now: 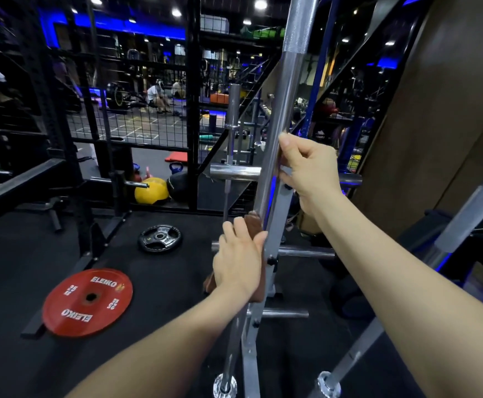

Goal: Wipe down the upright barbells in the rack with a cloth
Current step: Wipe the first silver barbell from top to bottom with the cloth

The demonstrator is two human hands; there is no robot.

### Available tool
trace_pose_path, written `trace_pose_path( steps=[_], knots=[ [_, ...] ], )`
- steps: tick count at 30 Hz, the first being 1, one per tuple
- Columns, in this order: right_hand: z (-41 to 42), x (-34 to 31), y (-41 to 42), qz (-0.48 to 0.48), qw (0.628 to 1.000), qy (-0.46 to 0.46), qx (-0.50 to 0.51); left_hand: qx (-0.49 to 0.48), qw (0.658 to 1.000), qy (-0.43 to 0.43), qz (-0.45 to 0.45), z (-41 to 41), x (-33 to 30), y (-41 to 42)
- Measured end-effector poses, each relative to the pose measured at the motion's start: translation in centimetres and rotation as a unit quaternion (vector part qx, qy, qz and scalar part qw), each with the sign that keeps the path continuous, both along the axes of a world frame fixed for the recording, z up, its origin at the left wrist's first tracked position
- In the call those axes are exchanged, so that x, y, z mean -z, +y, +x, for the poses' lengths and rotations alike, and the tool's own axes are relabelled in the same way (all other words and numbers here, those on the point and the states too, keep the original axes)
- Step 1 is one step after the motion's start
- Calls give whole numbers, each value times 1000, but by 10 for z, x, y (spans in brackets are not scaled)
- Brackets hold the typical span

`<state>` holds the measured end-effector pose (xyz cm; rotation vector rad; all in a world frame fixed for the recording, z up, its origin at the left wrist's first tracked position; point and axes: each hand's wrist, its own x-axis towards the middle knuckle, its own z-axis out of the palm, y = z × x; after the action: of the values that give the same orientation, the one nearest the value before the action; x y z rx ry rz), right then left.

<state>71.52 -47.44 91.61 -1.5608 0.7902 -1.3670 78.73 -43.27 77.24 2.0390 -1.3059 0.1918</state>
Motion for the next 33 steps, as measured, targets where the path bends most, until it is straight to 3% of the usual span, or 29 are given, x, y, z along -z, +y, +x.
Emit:
trace_pose_path(
  steps=[4,10,16,20,25,27,33],
  knots=[
    [2,-2,-2,2,999,0,40,28,998,-29,41,5,-13,-5],
    [5,8,4,-19,998,-22,60,90,987,-11,-135,14,-63,-7],
    [6,25,-9,-37,997,-35,61,126,992,5,27,24,-4,-4],
    [5,24,-14,-35,994,-39,92,144,988,-5,64,25,-1,-3],
    [7,25,-6,-56,992,-31,110,164,980,10,-109,24,-70,-7],
    [7,27,-3,-71,991,-18,116,179,974,18,-139,23,-86,-6],
    [8,28,1,-52,992,-52,106,177,984,-12,-1,26,-11,6]
  ],
)
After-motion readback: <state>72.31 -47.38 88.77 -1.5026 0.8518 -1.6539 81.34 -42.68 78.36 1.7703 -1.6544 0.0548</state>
